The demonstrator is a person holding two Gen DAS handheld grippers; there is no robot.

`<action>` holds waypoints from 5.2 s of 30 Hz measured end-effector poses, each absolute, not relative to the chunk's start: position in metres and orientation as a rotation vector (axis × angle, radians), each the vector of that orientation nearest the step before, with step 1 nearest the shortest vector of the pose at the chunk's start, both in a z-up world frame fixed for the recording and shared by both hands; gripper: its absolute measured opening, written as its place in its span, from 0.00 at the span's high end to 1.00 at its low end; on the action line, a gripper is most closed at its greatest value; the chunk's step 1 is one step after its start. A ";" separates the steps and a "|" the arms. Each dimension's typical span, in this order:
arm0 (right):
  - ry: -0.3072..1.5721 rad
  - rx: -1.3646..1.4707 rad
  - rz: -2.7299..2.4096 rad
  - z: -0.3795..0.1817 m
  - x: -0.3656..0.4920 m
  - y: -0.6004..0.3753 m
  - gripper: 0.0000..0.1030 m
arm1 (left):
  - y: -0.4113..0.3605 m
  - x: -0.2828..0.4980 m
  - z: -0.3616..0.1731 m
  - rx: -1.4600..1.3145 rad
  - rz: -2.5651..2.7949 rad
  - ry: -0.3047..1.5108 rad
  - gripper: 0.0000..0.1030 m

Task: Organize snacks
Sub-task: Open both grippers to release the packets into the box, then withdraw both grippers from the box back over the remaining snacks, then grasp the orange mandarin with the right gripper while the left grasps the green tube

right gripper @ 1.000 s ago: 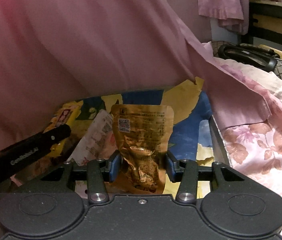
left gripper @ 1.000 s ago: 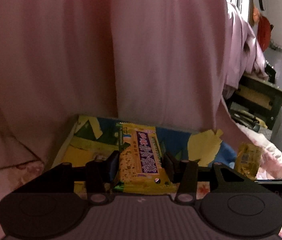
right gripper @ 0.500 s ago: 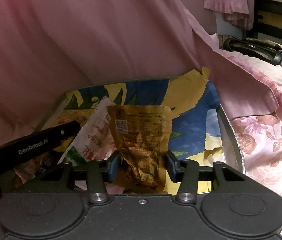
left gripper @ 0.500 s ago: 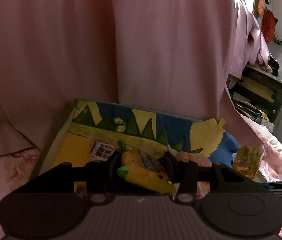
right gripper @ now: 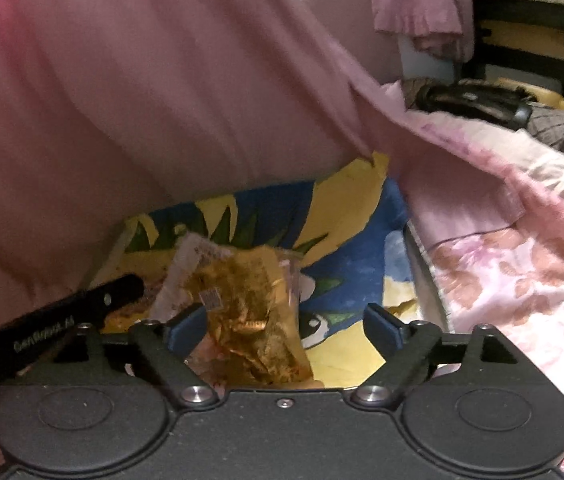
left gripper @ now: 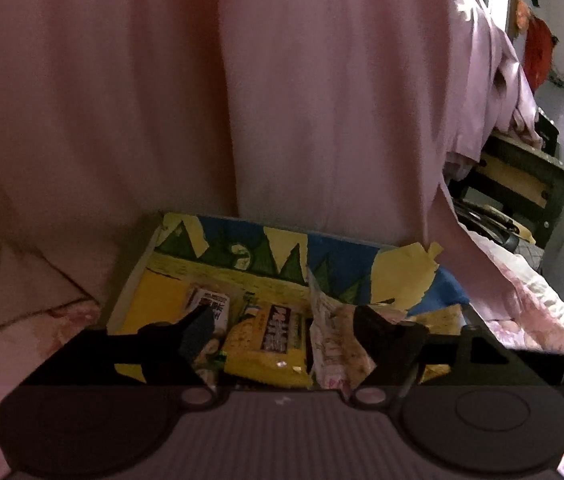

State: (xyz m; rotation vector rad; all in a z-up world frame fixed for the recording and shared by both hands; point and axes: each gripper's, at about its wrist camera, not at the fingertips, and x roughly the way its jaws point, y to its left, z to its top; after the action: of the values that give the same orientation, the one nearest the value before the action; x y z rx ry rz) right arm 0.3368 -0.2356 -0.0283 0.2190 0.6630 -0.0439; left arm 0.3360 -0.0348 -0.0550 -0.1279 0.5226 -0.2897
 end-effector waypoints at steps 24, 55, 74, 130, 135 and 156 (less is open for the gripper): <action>0.356 0.087 -0.061 0.062 0.181 -0.250 0.01 | -0.031 0.186 0.052 -0.030 -0.073 0.311 0.00; 0.547 0.125 -0.027 0.049 0.053 -0.228 0.01 | 0.000 0.043 0.014 0.105 -0.041 0.588 0.00; 0.879 0.109 0.065 0.001 0.075 -0.202 0.01 | 0.015 0.070 -0.016 0.079 0.038 0.846 0.00; 0.923 -0.134 0.056 -0.053 0.183 -0.191 0.25 | -0.024 0.187 -0.074 -0.099 -0.405 0.887 0.21; 0.945 -0.091 0.065 -0.057 0.184 -0.193 0.36 | -0.019 0.187 -0.074 -0.168 -0.428 0.900 0.32; 0.971 -0.072 0.081 -0.070 0.192 -0.187 0.62 | -0.036 0.193 -0.096 -0.127 -0.419 0.965 0.62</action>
State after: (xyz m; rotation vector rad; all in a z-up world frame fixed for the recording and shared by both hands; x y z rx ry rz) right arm 0.1916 -0.1872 -0.0704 -0.0723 0.9709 0.0810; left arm 0.1935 -0.0361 -0.0960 -0.1266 0.9653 -0.4190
